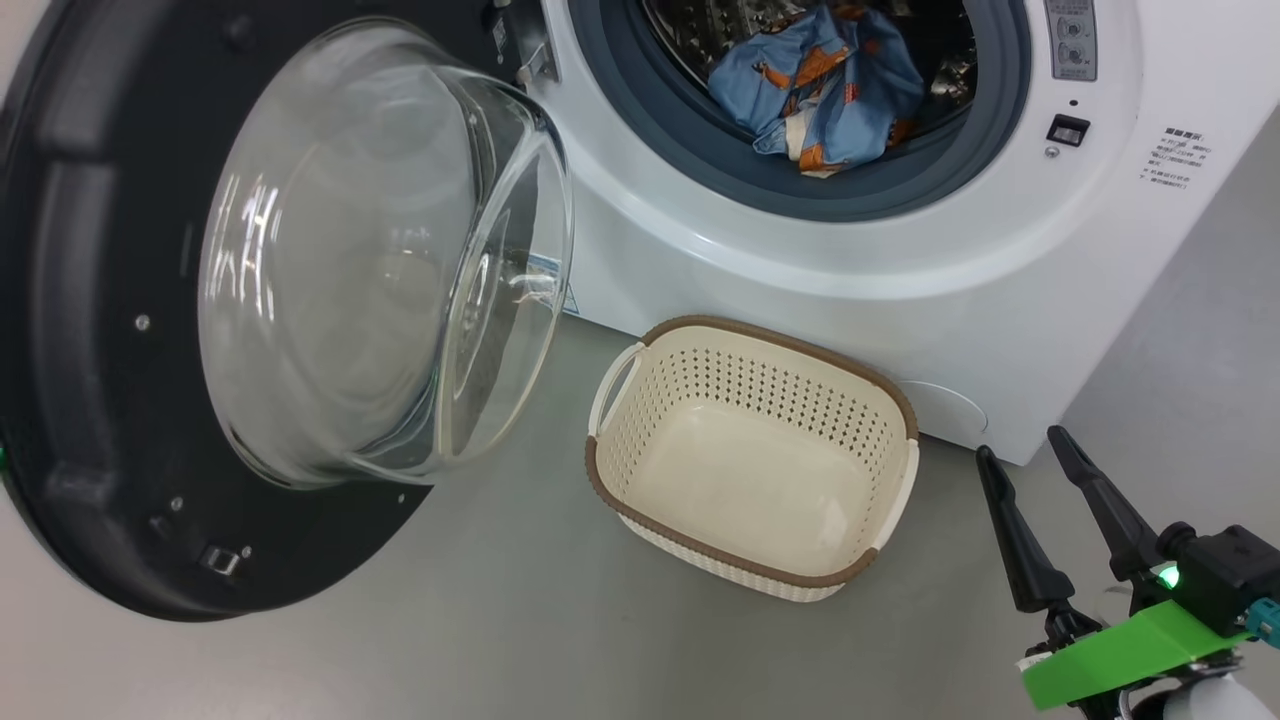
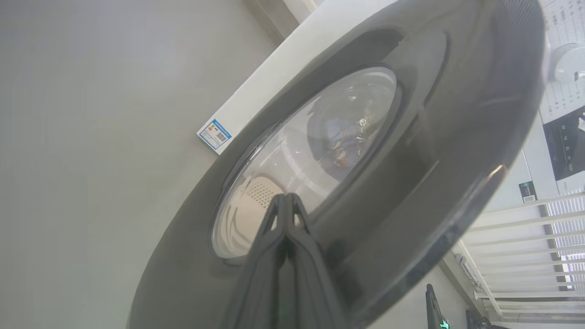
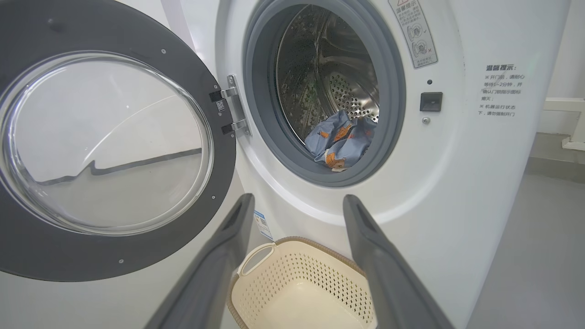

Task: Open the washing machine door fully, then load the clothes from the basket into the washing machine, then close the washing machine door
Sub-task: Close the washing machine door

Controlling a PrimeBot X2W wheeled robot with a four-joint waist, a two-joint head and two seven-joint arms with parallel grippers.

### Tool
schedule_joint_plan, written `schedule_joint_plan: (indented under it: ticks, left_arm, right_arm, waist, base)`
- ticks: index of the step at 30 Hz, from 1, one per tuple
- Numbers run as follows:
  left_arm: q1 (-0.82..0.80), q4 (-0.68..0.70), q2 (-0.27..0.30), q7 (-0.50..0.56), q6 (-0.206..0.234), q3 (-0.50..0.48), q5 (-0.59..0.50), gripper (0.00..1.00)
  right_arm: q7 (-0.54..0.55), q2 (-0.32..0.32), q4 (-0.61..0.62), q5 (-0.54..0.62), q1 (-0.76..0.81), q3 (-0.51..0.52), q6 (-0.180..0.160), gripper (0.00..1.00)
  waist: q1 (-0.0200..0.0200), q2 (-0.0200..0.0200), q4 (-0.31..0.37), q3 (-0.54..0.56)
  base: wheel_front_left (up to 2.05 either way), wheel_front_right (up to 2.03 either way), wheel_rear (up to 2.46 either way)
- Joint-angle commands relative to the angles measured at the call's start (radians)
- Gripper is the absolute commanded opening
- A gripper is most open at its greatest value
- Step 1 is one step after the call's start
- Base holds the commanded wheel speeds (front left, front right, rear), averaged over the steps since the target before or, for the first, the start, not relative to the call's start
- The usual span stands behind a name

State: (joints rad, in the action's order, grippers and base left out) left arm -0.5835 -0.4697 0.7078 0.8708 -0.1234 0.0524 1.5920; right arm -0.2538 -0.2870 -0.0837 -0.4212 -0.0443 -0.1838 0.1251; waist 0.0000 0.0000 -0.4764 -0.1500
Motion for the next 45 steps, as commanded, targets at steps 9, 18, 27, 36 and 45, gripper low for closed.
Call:
schedule_joint_plan:
  ticks: [9, 18, 27, 36, 45]
  left_arm:
    - [0.000, 0.129, 0.034, 0.076, -0.007, -0.020, 0.028, 0.00]
    - [0.003, 0.209, 0.003, 0.125, -0.007, 0.004, 0.025, 0.00]
    - [-0.005, 0.297, -0.056, 0.138, -0.007, 0.029, 0.011, 0.00]
    - [-0.012, 0.352, -0.108, 0.105, -0.007, 0.052, -0.027, 0.00]
    - [-0.027, 0.352, -0.141, 0.047, -0.007, 0.071, -0.064, 0.00]
  right_arm:
    - [-0.008, -0.007, 0.023, 0.012, 0.040, 0.019, 0.006, 1.00]
    - [-0.008, 0.010, 0.024, 0.015, 0.058, 0.045, 0.006, 1.00]
    - [-0.008, 0.028, 0.029, 0.018, 0.078, 0.072, 0.006, 1.00]
    - [-0.008, 0.041, 0.036, 0.022, 0.078, 0.090, 0.006, 1.00]
    - [-0.008, 0.055, 0.041, 0.025, 0.073, 0.101, 0.006, 1.00]
  waist:
    - [0.0000, 0.0000, 0.014, 0.026]
    - [0.0000, 0.0000, 0.069, 0.054]
    - [0.0000, 0.0000, 0.152, 0.068]
    - [0.0000, 0.0000, 0.258, 0.061]
    - [0.0000, 0.0000, 0.357, 0.049]
  base:
    - [0.00, 0.00, 0.00]
    - [0.00, 0.00, 0.00]
    - [0.00, 0.00, 0.00]
    - [0.00, 0.00, 0.00]
    - [0.00, 0.00, 0.00]
